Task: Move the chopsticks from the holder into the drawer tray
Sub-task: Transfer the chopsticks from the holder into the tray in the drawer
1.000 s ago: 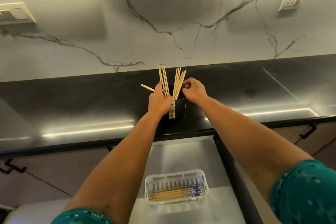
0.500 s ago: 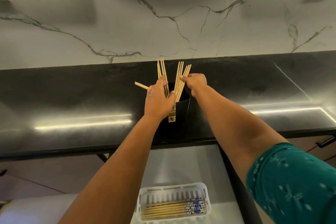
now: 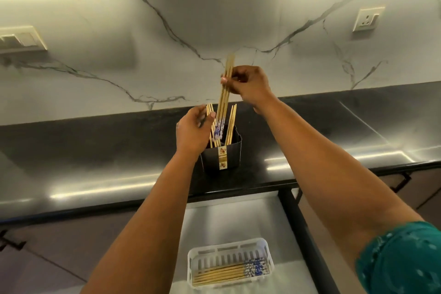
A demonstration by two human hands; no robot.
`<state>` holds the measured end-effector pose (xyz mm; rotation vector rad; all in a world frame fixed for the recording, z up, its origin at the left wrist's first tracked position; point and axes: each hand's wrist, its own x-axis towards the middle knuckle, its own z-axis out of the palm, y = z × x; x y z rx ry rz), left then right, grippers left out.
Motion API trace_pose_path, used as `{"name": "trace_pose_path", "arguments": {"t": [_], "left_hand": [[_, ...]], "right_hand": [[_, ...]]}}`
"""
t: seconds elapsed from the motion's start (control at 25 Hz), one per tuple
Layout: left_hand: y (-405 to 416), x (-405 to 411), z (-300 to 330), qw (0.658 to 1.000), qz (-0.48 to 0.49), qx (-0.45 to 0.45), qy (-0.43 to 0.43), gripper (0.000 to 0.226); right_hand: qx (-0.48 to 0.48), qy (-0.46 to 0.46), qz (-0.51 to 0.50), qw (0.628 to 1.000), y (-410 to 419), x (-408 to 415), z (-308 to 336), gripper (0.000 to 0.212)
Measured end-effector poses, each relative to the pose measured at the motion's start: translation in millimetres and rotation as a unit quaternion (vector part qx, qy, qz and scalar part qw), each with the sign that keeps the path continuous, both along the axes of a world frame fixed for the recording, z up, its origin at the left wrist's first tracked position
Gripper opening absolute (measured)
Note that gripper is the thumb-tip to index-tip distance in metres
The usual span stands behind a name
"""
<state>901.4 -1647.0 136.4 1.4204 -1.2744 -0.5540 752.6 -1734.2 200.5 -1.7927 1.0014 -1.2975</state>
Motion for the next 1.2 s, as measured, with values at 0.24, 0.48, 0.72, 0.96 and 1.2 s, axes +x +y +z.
{"name": "trace_pose_path", "arguments": {"t": [0.24,0.48,0.72,0.96,1.2], "left_hand": [[88,-1,11,0.987,-0.152,0.032,0.049,0.015],[142,0,-28,0.927,-0.168,0.081,0.325,0.017],[165,-6,-60,0.878,-0.103,0.054,0.464,0.013],[175,-45,-72,0.871,-0.118,0.082,0.47,0.018],[173,-74,-77,0.855,-0.112,0.101,0.497,0.018]], "right_hand": [[0.066,0.115,0.131,0.982,116,6,23,0.01],[0.204,-0.047,0.041,0.977,191,1,-45,0.034],[0.419,-0.437,-0.065,0.793,248,-18,-148,0.051],[0.403,-0.425,-0.076,0.807,240,-25,-143,0.053],[0.398,-0.395,-0.08,0.824,226,-50,-148,0.052]]}}
